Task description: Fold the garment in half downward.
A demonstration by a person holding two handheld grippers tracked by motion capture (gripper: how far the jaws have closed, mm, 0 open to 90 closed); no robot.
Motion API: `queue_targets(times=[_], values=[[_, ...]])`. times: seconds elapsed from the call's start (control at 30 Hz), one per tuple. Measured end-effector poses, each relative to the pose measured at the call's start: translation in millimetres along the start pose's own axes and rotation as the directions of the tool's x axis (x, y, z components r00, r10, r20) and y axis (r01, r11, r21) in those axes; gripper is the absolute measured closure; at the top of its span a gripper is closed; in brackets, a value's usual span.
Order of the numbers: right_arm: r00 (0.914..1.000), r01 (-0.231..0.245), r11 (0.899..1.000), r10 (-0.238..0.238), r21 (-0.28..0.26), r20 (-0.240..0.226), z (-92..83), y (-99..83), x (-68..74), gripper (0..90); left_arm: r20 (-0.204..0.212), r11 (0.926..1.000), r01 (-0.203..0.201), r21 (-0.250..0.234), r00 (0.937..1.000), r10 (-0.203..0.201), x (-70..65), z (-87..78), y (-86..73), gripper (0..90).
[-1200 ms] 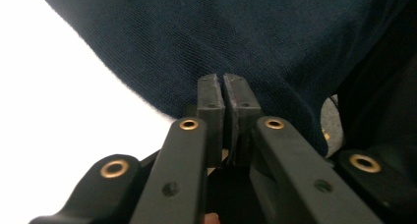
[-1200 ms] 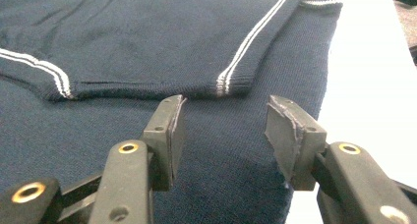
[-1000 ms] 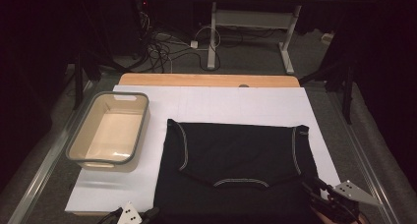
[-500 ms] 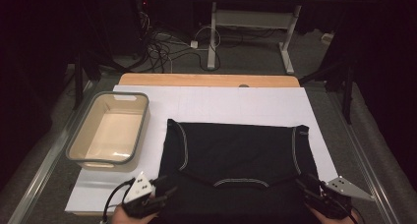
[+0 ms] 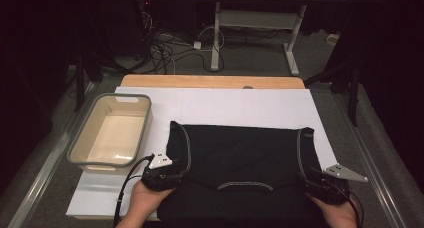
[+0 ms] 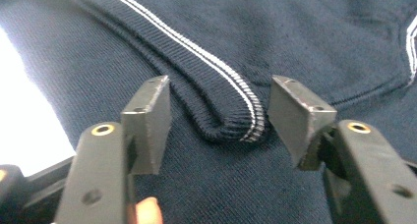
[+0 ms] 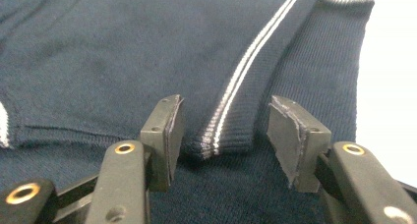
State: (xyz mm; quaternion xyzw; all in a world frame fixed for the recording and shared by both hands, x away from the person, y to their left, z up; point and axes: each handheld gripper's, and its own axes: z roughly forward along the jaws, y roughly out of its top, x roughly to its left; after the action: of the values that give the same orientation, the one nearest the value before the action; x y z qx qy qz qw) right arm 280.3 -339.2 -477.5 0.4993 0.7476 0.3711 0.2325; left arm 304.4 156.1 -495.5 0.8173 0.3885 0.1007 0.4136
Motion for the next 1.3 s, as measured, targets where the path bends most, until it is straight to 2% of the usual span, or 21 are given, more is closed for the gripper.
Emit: queue_targets(times=[0.1, 0.17, 0.23, 0.47, 0.57, 0.67, 0.83, 0.93, 1.03, 1.3], values=[[0.9998, 0.021, 1.000, -0.021, 0.022, -0.006, 1.8, -1.0, 1.4, 53.6, -0.001, 0.9991, -0.025, 0.035, 0.9997, 0.025, -3.1, 3.0, 0.7, 51.7], [0.9996, 0.022, 0.999, -0.022, 0.029, -0.016, 2.5, -1.5, 1.8, 58.4, -0.005, 0.9980, -0.051, 0.039, 0.9987, 0.051, -5.5, 3.1, 0.5, 56.2], [0.9996, 0.023, 0.999, -0.023, 0.029, -0.016, 2.9, -1.9, 2.1, 62.4, -0.005, 0.9975, -0.060, 0.038, 0.9982, 0.060, -6.4, 3.1, 0.4, 60.7], [0.9965, 0.082, 0.997, -0.081, 0.017, -0.017, 2.3, -3.7, 9.1, 78.7, -0.006, 0.9955, -0.091, 0.025, 0.9958, 0.092, -9.4, 1.7, -0.9, 70.2], [0.9941, 0.109, 0.994, -0.109, 0.009, -0.004, 1.2, -4.1, 12.3, 79.8, -0.002, 0.9954, -0.096, 0.007, 0.9954, 0.096, -9.4, -0.2, -1.7, 75.4], [0.9935, 0.114, 0.993, -0.114, -0.012, -0.006, -1.0, -3.9, 12.1, 80.0, 0.008, 0.9960, -0.088, -0.012, 0.9960, 0.089, -8.1, -2.0, -2.4, 79.2], [0.9925, 0.121, 0.991, -0.122, -0.058, -0.006, -7.9, -2.2, 13.2, 80.0, 0.003, 0.9942, -0.098, -0.043, 0.9951, 0.098, -9.2, -5.0, -3.6, 80.6], [0.9923, 0.124, 0.988, -0.124, -0.087, 0.002, -14.5, 0.2, 14.5, 80.0, 0.004, 0.9914, -0.103, -0.081, 0.9946, 0.103, -8.9, -10.0, -4.6, 80.8], [0.9913, 0.132, 0.987, -0.131, -0.095, 0.010, -18.7, 1.6, 16.1, 80.0, -0.005, 0.9890, -0.109, -0.100, 0.9941, 0.109, -9.8, -14.7, -4.6, 80.7], [0.9902, 0.139, 0.984, -0.139, -0.109, 0.006, -27.2, -1.6, 18.6, 80.0, 0.008, 0.9857, -0.119, -0.120, 0.9927, 0.121, -16.4, -28.3, -6.8, 80.7]])
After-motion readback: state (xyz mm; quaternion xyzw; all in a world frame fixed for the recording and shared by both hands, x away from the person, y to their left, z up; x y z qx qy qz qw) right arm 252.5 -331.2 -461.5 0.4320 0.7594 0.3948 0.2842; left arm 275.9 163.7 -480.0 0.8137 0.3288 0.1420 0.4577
